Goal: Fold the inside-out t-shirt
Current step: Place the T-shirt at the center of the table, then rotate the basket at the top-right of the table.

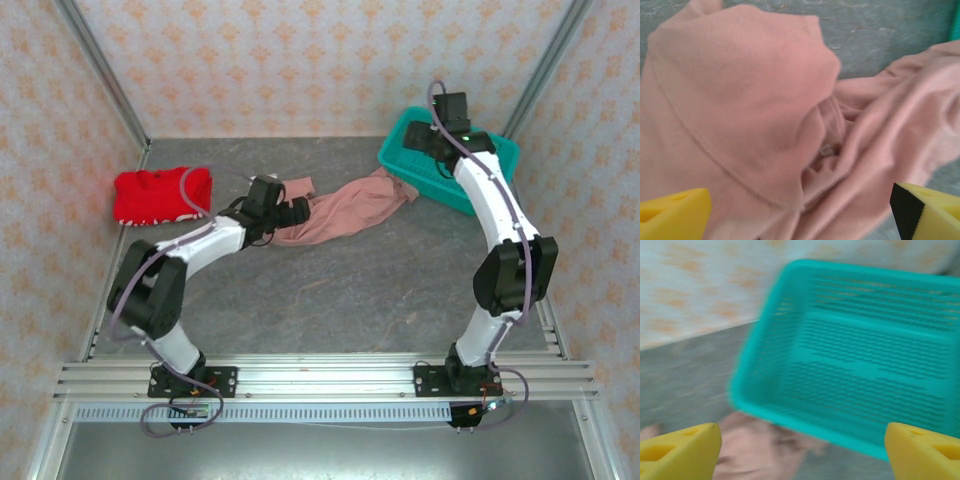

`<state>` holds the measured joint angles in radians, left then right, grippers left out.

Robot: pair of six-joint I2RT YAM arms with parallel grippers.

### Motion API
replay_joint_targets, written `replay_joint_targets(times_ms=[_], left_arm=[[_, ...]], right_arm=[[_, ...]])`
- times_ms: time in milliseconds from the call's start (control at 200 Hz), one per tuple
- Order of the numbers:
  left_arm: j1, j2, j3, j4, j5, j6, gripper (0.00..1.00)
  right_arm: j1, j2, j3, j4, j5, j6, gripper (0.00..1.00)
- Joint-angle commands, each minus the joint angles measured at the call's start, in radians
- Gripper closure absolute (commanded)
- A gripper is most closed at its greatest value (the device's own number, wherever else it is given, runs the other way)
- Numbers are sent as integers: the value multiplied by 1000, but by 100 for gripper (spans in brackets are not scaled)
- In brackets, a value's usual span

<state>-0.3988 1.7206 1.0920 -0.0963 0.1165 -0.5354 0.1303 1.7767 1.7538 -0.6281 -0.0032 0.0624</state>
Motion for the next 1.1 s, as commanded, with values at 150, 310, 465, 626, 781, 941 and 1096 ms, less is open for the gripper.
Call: replay_joint_targets(times_ms=[150, 310, 465, 626, 781, 941, 1096], left_arm=[[6, 183, 120, -113, -46, 42, 32], [5, 224, 112, -93, -33, 41, 55], [5, 219, 111, -88, -31, 51, 73], [5, 215, 108, -84, -17, 52, 85], [5, 202, 95, -76, -21, 55, 92], [6, 195, 85, -81, -35, 63, 95], [7, 195, 76, -82, -46, 68, 95]], right_arm=[[-11, 96, -67, -94, 108, -392, 8], [-18, 180, -32, -155, 103, -509, 8], [-21, 251, -2, -170, 124, -562, 10], [-34, 314, 64, -197, 158, -573, 29], [-53, 317, 88, -211, 164, -543, 54], [-72, 324, 122, -235, 174, -484, 70], [-72, 353, 187, -267, 158, -406, 79]])
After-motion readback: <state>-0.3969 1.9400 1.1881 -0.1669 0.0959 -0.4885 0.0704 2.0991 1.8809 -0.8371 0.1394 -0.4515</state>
